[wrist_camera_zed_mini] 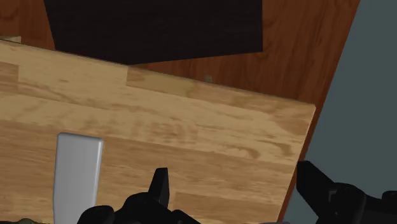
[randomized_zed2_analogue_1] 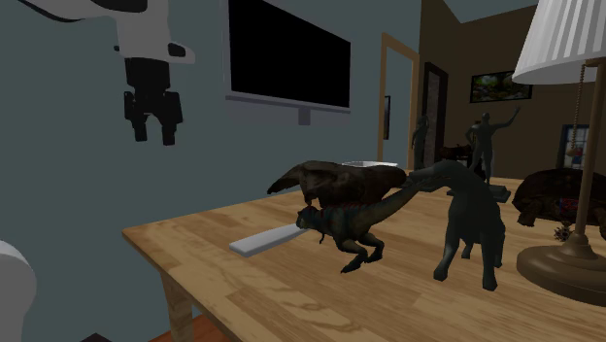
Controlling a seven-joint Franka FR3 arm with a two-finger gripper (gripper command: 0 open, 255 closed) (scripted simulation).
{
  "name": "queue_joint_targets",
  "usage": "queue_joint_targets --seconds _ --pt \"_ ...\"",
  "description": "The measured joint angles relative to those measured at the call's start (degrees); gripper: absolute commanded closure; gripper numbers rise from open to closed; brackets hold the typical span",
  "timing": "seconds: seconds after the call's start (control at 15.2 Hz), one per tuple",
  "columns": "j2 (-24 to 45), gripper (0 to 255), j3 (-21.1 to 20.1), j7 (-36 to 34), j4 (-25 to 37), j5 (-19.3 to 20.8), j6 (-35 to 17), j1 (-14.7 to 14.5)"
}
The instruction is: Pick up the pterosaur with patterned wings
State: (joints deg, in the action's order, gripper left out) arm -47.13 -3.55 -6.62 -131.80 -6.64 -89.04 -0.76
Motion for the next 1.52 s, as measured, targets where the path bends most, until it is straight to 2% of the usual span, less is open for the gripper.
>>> queue_joint_targets --seconds 0.26,0.53,0.92,1.52 --pt "0.1 0 3.0 4.9 -0.4 2.0 1.3 -0.3" --pt "0.6 0 9.0 14.9 -0.3 6.5 4.3 -0.6" --pt "4.9 0 17.9 30.5 2.0 14.0 6.6 -1.2" --pt "18.8 0 30.7 54.5 11.7 23.0 6.6 -3.6"
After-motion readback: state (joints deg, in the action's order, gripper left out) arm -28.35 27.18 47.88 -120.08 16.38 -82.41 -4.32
